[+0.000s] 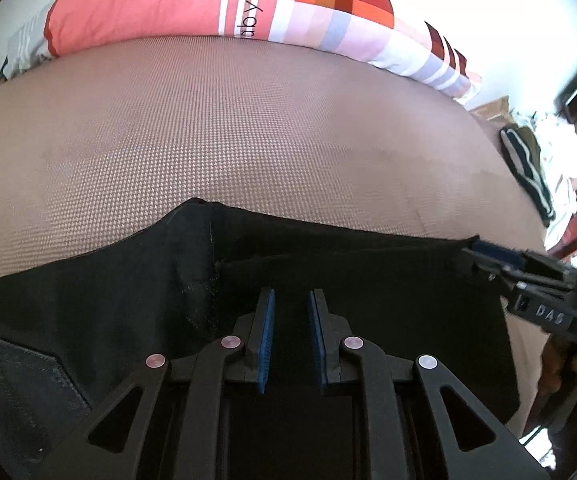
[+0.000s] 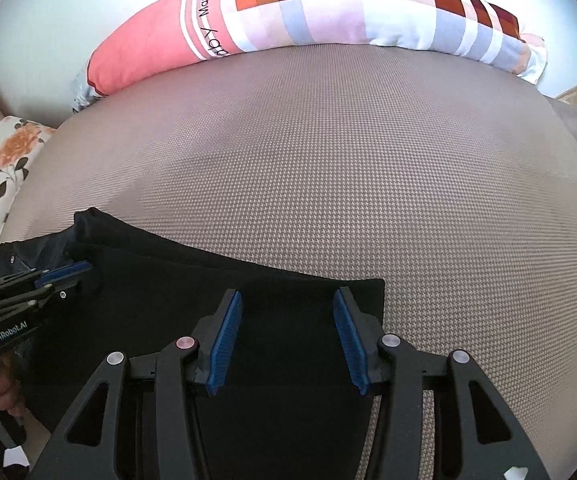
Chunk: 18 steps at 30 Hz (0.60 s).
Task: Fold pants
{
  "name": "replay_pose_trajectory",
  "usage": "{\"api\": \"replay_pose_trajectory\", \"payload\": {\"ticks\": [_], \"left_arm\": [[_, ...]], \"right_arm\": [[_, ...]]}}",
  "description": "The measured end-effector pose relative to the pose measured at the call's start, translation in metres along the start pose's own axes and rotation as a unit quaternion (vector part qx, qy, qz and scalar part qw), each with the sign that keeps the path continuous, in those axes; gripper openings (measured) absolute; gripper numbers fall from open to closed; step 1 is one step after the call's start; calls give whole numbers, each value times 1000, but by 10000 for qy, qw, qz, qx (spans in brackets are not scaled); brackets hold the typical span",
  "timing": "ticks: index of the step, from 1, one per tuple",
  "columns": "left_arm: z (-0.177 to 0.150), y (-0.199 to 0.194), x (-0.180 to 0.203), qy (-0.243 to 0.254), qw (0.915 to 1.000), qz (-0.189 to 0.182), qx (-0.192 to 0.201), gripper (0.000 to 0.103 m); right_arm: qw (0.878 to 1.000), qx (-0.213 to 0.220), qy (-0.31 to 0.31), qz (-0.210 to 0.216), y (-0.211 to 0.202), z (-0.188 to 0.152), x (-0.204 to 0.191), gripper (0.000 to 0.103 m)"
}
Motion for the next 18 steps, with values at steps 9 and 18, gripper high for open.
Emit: {"api": "replay_pose_trajectory", "payload": {"ticks": [9,18], "left_arm": [[-33,-23,0,24,9999,142,-24,21],[-66,-47,-14,-98,9991,404,-59,40]], "right_arm": [[9998,144,-135,57,-31,-17,-15,45],[9970,-468,-300,534,-34,-72,-45,45]]}}
Point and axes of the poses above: each gripper's, at about its wrist camera, not at the fingertips, and y roughly the way its jaws point, x to its right, z to its top, the point moved 4 cm from there along y, roughly the way its jaws point
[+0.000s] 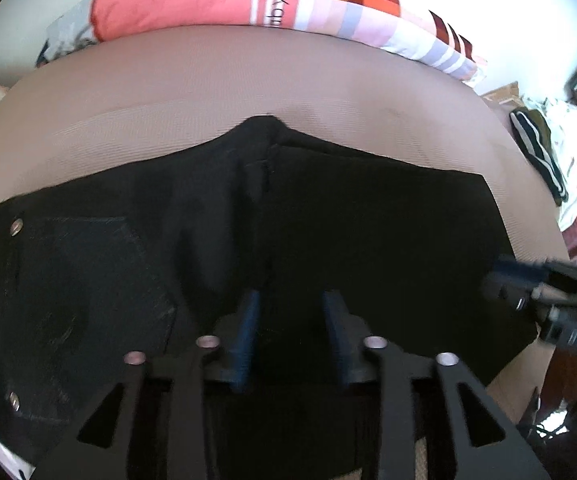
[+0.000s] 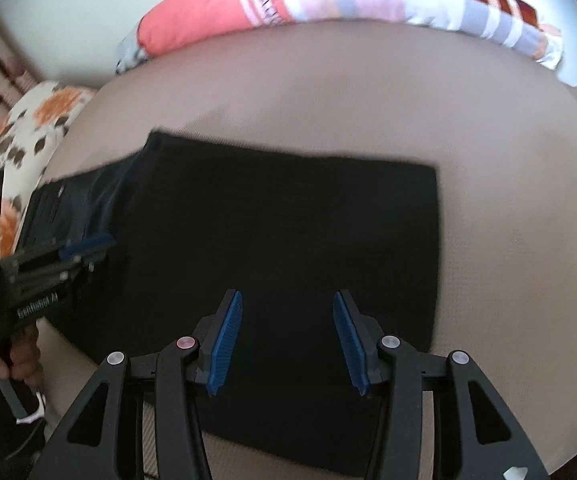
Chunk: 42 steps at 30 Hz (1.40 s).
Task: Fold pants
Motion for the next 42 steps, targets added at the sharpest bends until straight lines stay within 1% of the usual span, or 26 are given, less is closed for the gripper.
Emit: {"api": "replay_pose_trajectory", "payload": {"ticks": [4,9,11,13,18,24,26,29,33,39,41,42], "left_arm": [[-2,-17,-8,3,9997,198,165,46],[-1,-36,-19,-93,9989,340,313,50],[-2,-44,-24,-125,9985,361,391,55],[-3,-52,-30,-117,9980,418,470,57],[-4,-67,-47,-198,9960,651,576,58],[-3,-86,-74,-255,9909,1135,681,58],[-3,-94,-87,-312,9898,1200,700,58],[-3,-102,-109,-456,9894,1213,658,58],[-3,-117,-142,-761,9889,1106,637,58],[-5,-131,-200,-1176,9858,1078,526,61],[-8,-131,-217,-1258,9856,1015,487,61],[-10,-128,-225,-1289,9867,898,410,61]], "right_arm": [[9996,-140,-197,148,7,-14,-24,47],[9979,-225,-510,343,14,-19,-57,47],[9968,-262,-602,446,17,-21,-69,47],[9957,-276,-742,479,19,-22,-82,47],[9935,-333,-906,611,24,-20,-102,48],[9909,-447,-998,787,27,-19,-116,47],[9897,-489,-1052,841,29,-19,-122,48],[9885,-511,-1162,826,32,-18,-132,48],[9873,-565,-1218,850,35,-17,-140,48],[9862,-625,-1251,890,38,-13,-151,48],[9862,-617,-1236,914,39,-11,-156,50],[9862,-610,-1228,932,39,-10,-158,50]]}}
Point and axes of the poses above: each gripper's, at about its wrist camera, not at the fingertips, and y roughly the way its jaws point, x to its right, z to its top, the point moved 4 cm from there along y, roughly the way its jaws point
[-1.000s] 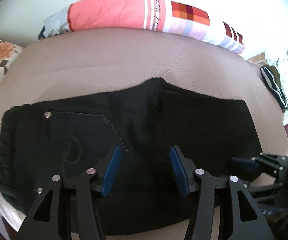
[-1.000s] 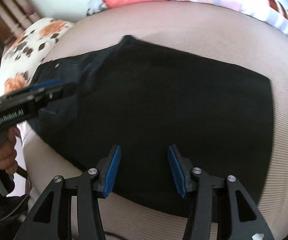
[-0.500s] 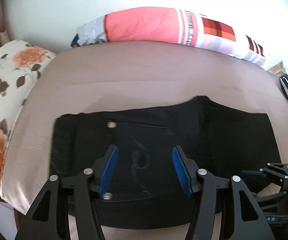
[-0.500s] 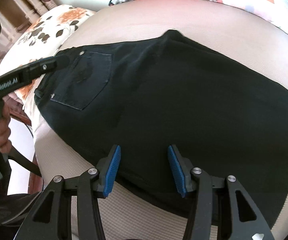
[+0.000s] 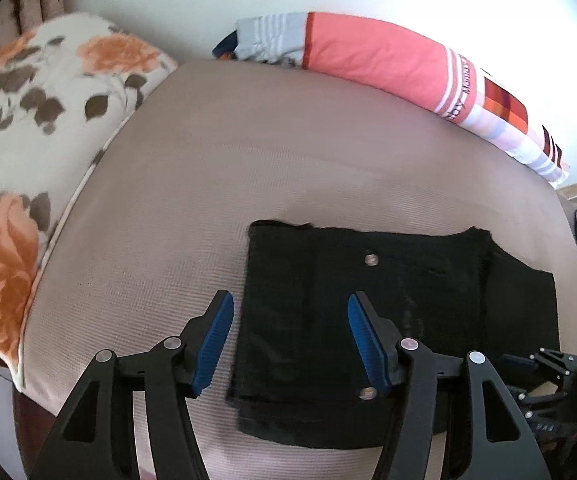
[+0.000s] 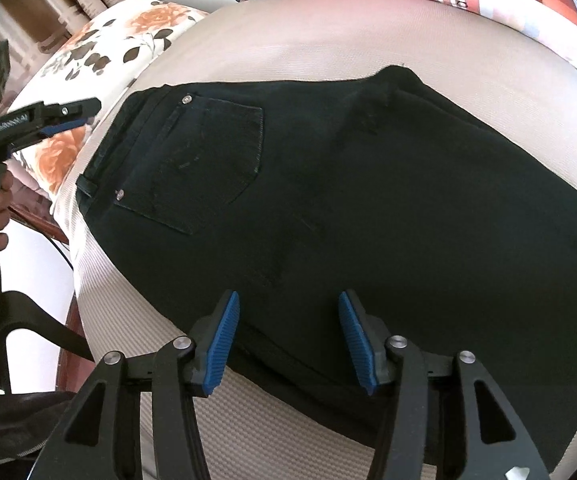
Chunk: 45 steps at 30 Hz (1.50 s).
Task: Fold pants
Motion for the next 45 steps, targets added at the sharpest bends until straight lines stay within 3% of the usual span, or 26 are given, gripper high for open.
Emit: {"api": "replay_pose_trajectory", "payload": {"ticks": [8,13,16,24,32,34,40,45], "left_arm": [[-5,32,-38,-482,9932,-907,-553,61],[-6,55,-49,-508,9826,-1555,-881,61],[-6,68,-56,-630,9685,-2093,-1190,60],[2,84,-69,-685,9365,-2980,-1714,60],[4,93,-84,-1188,8996,-3808,-1778,60],[4,93,-79,-1076,8982,-3875,-1778,60],[6,91,-66,-731,9051,-3802,-1760,59],[1,92,-74,-897,8998,-3865,-1814,58]], "right_arm": [[9981,218,394,430,-18,21,5,52],[9976,337,587,155,-29,36,16,53],[9969,329,708,1,-31,40,21,53],[9943,242,1000,-281,-25,53,23,53],[9942,177,962,-439,-14,68,15,53],[9943,220,944,-438,-13,71,13,53],[9947,210,859,-515,-12,71,9,53],[9950,223,828,-504,-12,69,9,53]]}}
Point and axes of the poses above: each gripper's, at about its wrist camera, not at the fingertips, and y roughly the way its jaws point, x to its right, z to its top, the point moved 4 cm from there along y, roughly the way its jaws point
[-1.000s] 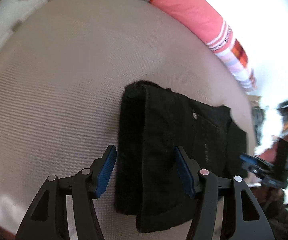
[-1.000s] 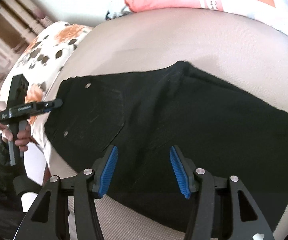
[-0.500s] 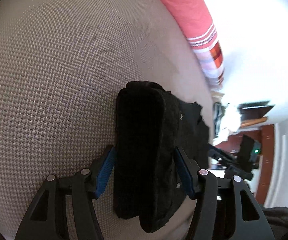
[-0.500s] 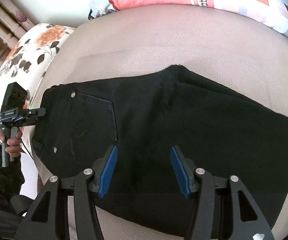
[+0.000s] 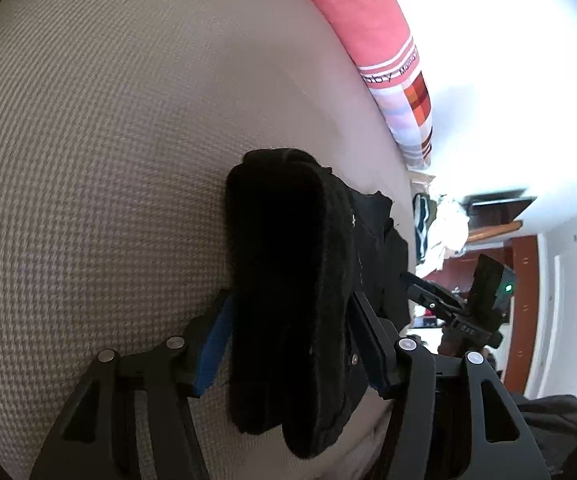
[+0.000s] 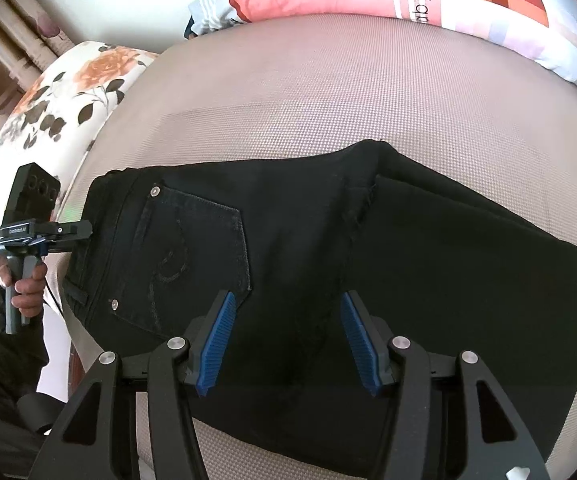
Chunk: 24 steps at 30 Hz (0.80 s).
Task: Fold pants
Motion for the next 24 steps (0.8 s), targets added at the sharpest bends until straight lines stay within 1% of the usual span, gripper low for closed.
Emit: {"api": "replay_pose_trajectory", "payload": {"ticks": [5,7,9,14,17,20,21,22,24], "left_arm": [[-8,-4,-3,52,10000,-22,-41,58],[-5,-3,-4,-8,9999,-112,-30,58],[0,2,1,71,9999,-76,-13,58],[15,19,15,369,9992,33,141,58],[15,21,14,308,9990,71,319,57],[9,19,11,72,9972,319,666,44],[6,19,11,-27,9961,415,784,44],[4,19,13,-100,9943,564,898,43],[1,22,21,-96,9897,985,1030,39]], "right_arm": [[10000,16,71,31,3,0,1,53],[10000,3,74,51,5,0,1,53],[9999,4,80,89,7,-1,0,53],[9998,26,29,173,8,-2,-7,53],[9997,129,25,194,1,-2,-7,53],[9993,297,154,180,-9,0,1,53],[9990,350,221,178,-12,1,4,53],[9985,416,301,185,-17,1,9,53],[9975,527,432,174,-23,1,17,53]]}}
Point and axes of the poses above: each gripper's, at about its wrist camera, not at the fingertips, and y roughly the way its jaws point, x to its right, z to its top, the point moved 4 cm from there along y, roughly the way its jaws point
